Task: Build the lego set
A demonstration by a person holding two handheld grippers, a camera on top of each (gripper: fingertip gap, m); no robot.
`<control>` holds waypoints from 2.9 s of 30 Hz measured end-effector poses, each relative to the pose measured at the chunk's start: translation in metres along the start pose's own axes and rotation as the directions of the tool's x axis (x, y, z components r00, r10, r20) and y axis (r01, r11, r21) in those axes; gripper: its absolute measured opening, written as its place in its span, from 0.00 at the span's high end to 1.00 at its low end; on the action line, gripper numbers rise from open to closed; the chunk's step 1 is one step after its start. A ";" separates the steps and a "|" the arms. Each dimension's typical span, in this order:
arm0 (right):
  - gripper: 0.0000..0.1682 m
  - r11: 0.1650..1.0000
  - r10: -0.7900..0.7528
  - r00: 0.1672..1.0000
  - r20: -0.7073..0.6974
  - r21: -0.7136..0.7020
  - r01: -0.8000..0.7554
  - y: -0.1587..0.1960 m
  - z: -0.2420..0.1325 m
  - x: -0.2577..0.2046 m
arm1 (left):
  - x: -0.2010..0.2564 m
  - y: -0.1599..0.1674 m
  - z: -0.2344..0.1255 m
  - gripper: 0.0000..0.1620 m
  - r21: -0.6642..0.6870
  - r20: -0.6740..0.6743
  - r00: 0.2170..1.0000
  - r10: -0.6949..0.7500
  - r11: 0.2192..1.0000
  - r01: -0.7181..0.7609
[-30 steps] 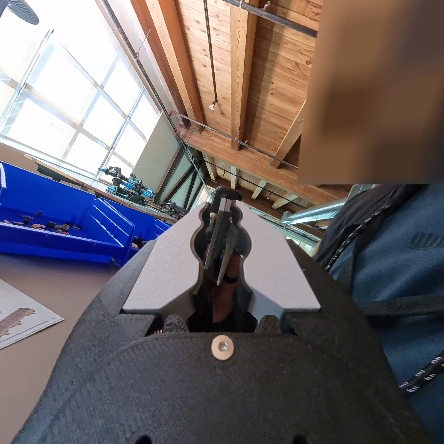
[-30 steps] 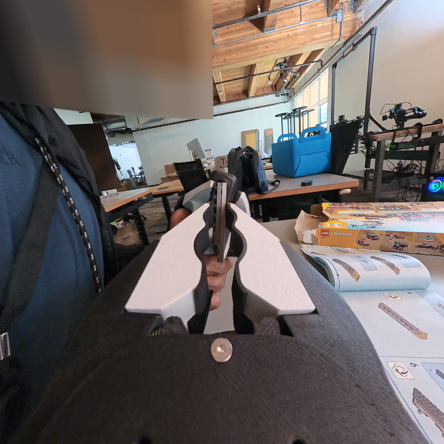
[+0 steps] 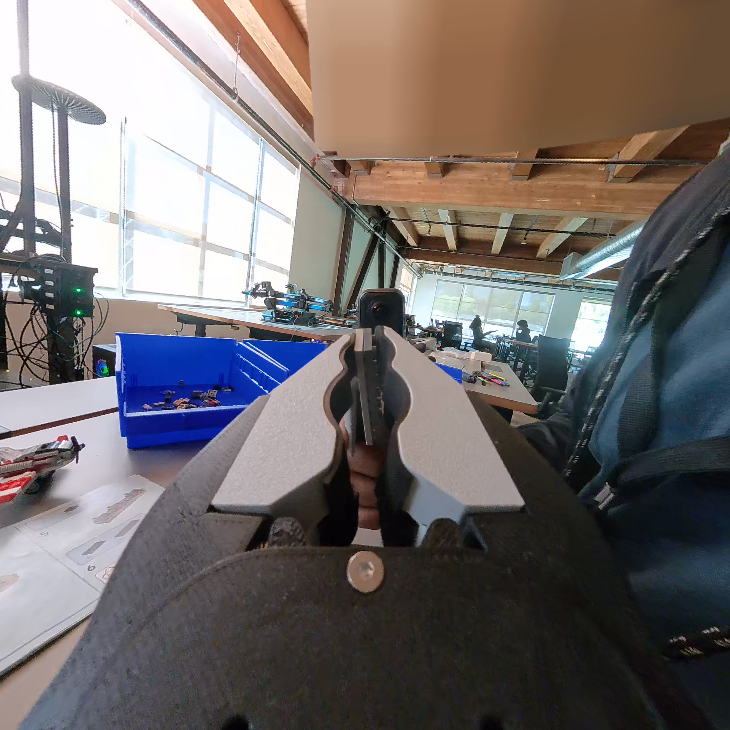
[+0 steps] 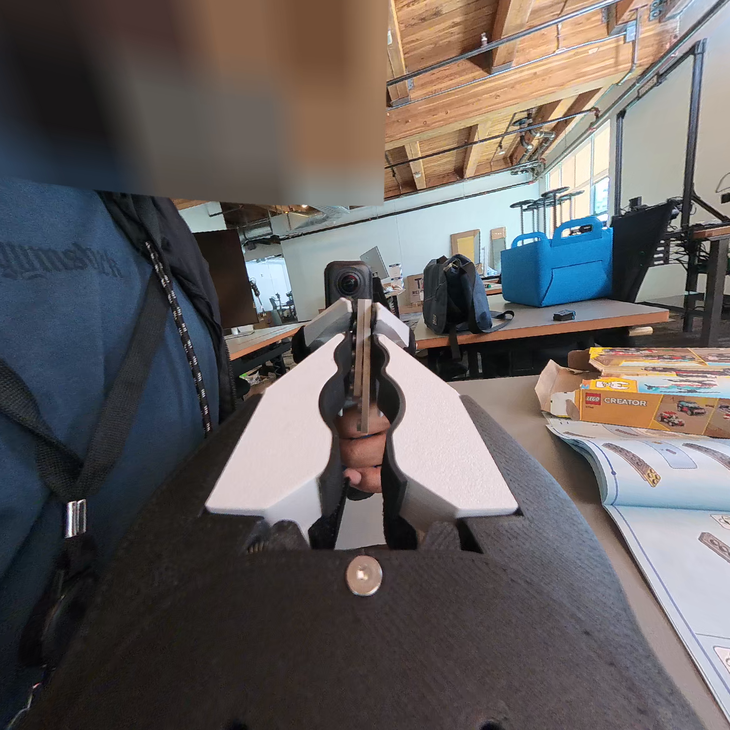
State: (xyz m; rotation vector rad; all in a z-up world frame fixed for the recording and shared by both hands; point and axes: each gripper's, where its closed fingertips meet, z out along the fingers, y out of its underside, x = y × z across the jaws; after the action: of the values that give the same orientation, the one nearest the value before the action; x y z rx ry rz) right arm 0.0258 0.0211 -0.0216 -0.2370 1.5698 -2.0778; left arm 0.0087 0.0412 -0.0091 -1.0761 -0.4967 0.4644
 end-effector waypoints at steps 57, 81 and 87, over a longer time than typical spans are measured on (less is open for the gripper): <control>0.89 0.997 0.057 0.997 -0.054 0.060 -0.054 -0.012 -0.009 0.012 | -0.011 -0.013 -0.011 0.96 0.092 -0.056 0.983 -0.177 0.979 0.182; 0.95 0.996 -0.049 0.996 -0.078 -0.082 0.043 -0.018 0.006 0.005 | -0.003 -0.011 -0.015 0.95 0.028 -0.094 0.991 -0.091 0.995 0.094; 0.95 0.994 -0.059 0.994 -0.092 -0.100 0.050 -0.015 0.005 0.007 | -0.005 -0.009 -0.016 0.95 0.015 -0.086 0.992 -0.093 0.995 0.094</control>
State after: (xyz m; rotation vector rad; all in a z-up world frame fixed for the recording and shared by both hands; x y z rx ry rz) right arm 0.0172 0.0164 -0.0069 -0.2214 1.7414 -2.0840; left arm 0.0152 0.0235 -0.0076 -1.0452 -0.4640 0.3387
